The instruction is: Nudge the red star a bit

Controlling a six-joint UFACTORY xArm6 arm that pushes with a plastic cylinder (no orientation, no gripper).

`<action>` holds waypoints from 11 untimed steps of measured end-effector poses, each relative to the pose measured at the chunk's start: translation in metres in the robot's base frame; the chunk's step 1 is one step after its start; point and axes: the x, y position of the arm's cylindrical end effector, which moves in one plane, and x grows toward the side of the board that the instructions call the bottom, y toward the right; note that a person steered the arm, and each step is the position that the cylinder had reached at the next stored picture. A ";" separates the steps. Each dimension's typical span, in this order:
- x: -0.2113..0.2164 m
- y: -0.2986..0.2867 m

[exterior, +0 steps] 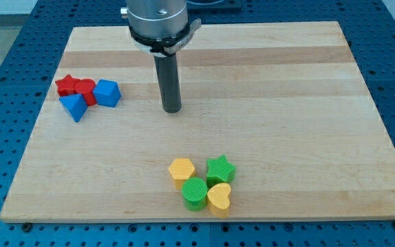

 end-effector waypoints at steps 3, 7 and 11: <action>0.116 -0.055; 0.088 -0.192; 0.012 -0.207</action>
